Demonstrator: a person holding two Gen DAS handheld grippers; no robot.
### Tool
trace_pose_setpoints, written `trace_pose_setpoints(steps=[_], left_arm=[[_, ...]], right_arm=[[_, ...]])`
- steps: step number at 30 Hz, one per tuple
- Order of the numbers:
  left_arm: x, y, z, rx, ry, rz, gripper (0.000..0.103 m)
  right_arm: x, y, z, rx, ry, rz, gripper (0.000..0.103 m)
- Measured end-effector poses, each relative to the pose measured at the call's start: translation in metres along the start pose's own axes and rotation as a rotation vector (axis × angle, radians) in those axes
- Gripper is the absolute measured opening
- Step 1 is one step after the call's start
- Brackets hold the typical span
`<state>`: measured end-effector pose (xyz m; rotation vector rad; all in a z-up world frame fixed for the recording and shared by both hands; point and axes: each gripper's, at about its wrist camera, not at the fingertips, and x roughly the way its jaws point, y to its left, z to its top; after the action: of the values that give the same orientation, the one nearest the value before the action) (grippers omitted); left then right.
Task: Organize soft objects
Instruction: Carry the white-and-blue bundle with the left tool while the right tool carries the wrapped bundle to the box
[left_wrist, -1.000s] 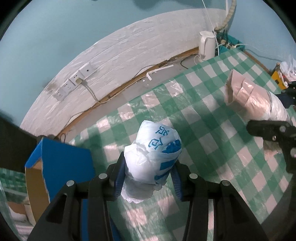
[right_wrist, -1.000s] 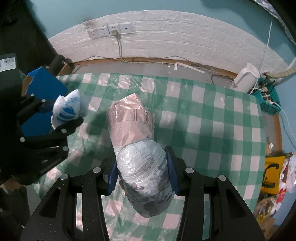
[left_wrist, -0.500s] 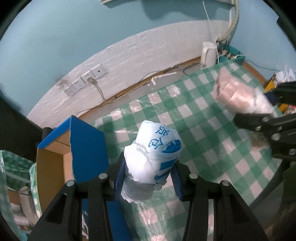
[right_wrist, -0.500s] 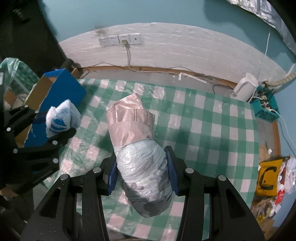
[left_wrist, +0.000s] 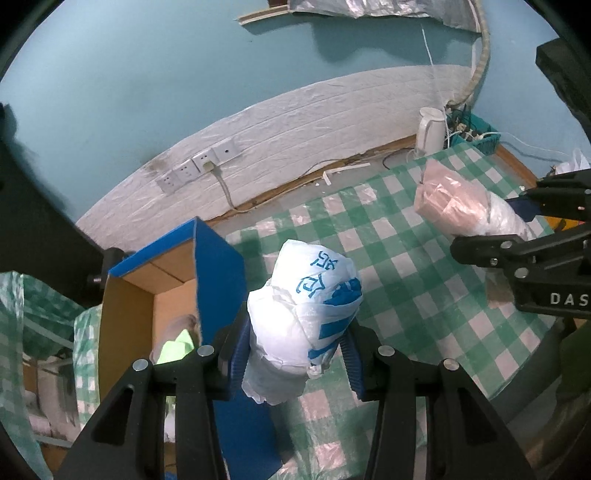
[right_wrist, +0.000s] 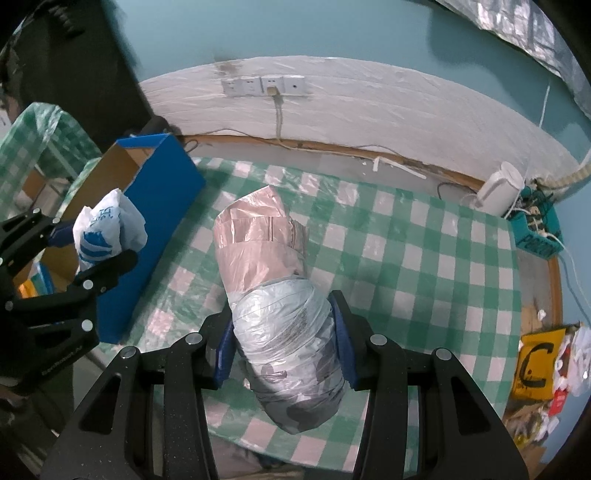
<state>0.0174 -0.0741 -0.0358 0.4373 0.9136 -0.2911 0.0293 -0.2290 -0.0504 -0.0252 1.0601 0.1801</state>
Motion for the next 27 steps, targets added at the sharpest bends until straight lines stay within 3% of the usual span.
trace_pose_setpoints(steps=[27], left_arm=[[-0.022,0.092,-0.037,-0.187,0.011,0.082,0.045]], right_arm=[[0.009,0.117,0.046,-0.187,-0.022,0.104,0.046]])
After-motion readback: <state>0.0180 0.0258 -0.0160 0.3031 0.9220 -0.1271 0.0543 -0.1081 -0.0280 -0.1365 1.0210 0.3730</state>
